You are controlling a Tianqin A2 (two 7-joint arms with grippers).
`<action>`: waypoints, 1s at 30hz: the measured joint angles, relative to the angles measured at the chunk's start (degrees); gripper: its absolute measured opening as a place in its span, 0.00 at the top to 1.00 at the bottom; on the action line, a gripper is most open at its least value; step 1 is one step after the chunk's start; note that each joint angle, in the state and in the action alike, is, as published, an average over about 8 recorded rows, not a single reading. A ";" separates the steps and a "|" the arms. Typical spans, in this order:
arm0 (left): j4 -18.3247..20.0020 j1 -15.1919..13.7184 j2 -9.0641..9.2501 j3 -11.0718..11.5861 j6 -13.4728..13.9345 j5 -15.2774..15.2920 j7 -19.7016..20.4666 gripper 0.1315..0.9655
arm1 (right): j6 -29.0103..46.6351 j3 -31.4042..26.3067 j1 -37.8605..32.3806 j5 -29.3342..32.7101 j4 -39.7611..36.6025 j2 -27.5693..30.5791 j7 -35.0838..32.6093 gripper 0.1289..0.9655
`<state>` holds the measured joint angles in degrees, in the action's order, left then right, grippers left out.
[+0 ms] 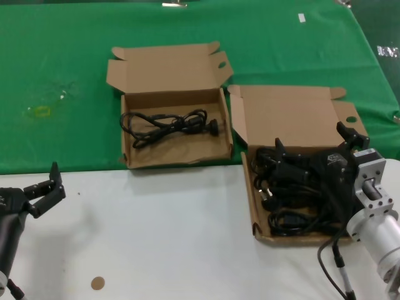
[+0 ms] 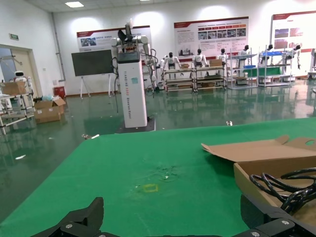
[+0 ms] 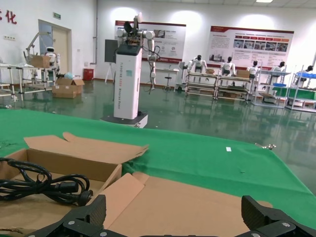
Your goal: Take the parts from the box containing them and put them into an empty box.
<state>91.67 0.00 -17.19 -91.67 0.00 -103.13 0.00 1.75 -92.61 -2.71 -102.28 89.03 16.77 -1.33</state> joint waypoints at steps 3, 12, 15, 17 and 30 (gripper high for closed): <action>0.00 0.00 0.00 0.00 0.00 0.00 0.00 0.00 | 0.00 0.00 0.00 0.00 0.00 0.00 0.00 0.00; 0.00 0.00 0.00 0.00 0.00 0.00 0.00 0.00 | 0.00 0.00 0.00 0.00 0.00 0.00 0.00 0.00; 0.00 0.00 0.00 0.00 0.00 0.00 0.00 0.00 | 0.00 0.00 0.00 0.00 0.00 0.00 0.00 0.00; 0.00 0.00 0.00 0.00 0.00 0.00 0.00 0.00 | 0.00 0.00 0.00 0.00 0.00 0.00 0.00 0.00; 0.00 0.00 0.00 0.00 0.00 0.00 0.00 0.00 | 0.00 0.00 0.00 0.00 0.00 0.00 0.00 0.00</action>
<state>91.67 0.00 -17.19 -91.67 0.00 -103.13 0.00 1.75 -92.61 -2.71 -102.28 89.03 16.77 -1.33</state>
